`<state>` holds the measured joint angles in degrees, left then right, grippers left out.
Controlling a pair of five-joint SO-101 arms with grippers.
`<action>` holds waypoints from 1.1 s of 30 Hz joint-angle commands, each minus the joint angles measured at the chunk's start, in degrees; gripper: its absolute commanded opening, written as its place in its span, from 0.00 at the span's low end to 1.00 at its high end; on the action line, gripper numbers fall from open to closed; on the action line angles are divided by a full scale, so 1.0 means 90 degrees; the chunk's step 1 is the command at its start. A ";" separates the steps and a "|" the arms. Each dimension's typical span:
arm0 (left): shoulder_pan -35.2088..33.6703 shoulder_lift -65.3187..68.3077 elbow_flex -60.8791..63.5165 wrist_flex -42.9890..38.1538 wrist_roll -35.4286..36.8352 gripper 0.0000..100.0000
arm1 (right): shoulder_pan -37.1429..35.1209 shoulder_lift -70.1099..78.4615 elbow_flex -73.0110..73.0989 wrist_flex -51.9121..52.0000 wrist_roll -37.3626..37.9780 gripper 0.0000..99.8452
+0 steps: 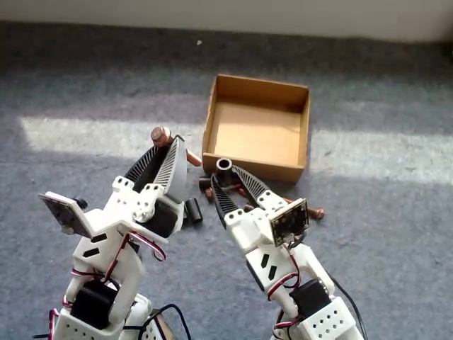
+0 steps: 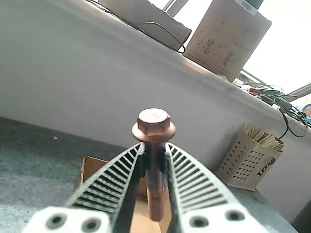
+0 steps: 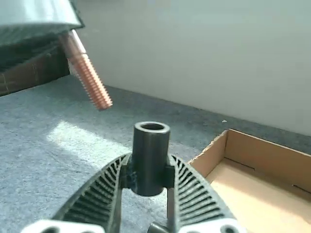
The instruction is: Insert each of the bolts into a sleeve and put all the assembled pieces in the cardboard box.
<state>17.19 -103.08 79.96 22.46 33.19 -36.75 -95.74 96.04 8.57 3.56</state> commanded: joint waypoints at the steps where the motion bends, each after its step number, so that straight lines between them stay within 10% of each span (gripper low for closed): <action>1: 0.0171 -0.0063 -0.0220 -0.0195 -0.0098 0.01 | -0.0073 -0.0034 0.0718 -0.0181 0.0957 0.01; 33: 0.1001 -0.0112 0.0454 -0.0166 -0.1016 0.01 | -0.0337 -0.0093 0.0737 0.0210 0.1895 0.01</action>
<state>25.19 -103.78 84.00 21.76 25.27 -39.47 -95.74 96.04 10.68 20.26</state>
